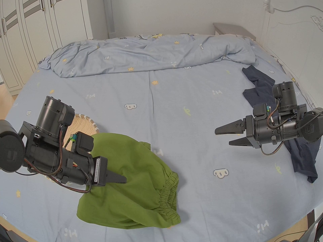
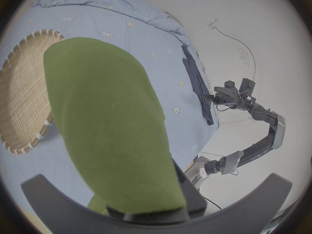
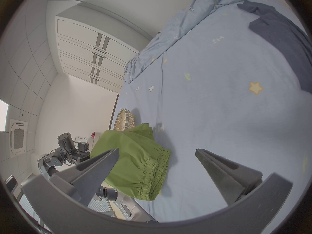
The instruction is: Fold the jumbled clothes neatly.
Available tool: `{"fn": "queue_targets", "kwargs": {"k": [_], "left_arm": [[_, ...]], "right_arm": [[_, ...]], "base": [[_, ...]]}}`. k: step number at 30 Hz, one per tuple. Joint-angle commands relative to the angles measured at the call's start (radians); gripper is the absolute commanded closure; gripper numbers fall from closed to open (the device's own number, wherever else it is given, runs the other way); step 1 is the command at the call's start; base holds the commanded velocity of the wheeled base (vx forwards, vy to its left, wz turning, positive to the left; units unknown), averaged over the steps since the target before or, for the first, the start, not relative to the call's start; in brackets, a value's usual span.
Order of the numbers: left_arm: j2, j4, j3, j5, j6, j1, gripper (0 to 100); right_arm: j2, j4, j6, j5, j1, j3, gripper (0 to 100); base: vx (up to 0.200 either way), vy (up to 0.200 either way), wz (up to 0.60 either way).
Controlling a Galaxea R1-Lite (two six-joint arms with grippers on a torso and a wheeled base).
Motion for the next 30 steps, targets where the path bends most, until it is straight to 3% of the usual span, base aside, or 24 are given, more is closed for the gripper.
{"fn": "queue_targets", "kwargs": {"k": [1,4,8,10,13,14,15,19,23,28,30], "left_arm": [[-0.029,0.0,0.007,0.0,0.001,-0.017,100],[-0.052,0.001,0.006,0.001,0.002,-0.026,100],[-0.075,0.003,-0.005,0.008,0.074,-0.047,100],[-0.078,0.023,-0.028,0.075,0.133,-0.075,100],[-0.064,0.059,-0.062,0.276,0.222,-0.1,100],[-0.071,0.058,-0.07,0.377,0.272,-0.121,100],[-0.074,0.056,-0.073,0.4,0.284,-0.13,100],[-0.121,0.061,-0.148,0.422,0.317,-0.17,100],[-0.144,0.053,-0.166,0.422,0.341,-0.161,100],[-0.15,0.05,-0.194,0.422,0.399,-0.078,100],[-0.147,0.029,-0.22,0.41,0.407,-0.005,100]], "right_arm": [[0.0,0.0,0.0,0.0,0.001,0.001,0],[-0.001,0.002,0.0,0.0,0.001,0.001,0],[-0.01,0.002,0.0,0.0,0.001,0.003,0],[-0.009,0.002,0.0,0.0,0.002,0.003,0],[-0.009,0.002,0.0,0.0,0.002,0.003,0],[-0.009,0.002,0.0,0.0,0.001,0.003,0],[-0.009,0.002,0.0,0.0,0.001,0.003,0],[-0.012,0.003,0.0,-0.002,0.002,0.004,0],[-0.03,0.003,0.0,-0.002,0.004,0.021,0],[-0.042,0.003,0.0,-0.003,0.005,0.019,0],[-0.041,0.003,0.0,-0.003,0.007,0.021,0]], "base": [[0.0,0.0,0.0],[0.0,0.0,0.0],[0.0,0.0,0.0],[0.0,0.0,0.0],[0.0,0.0,0.0],[0.0,0.0,0.0],[0.0,0.0,0.0],[0.0,0.0,0.0],[0.0,0.0,0.0],[0.0,0.0,0.0],[0.0,0.0,0.0]]}}
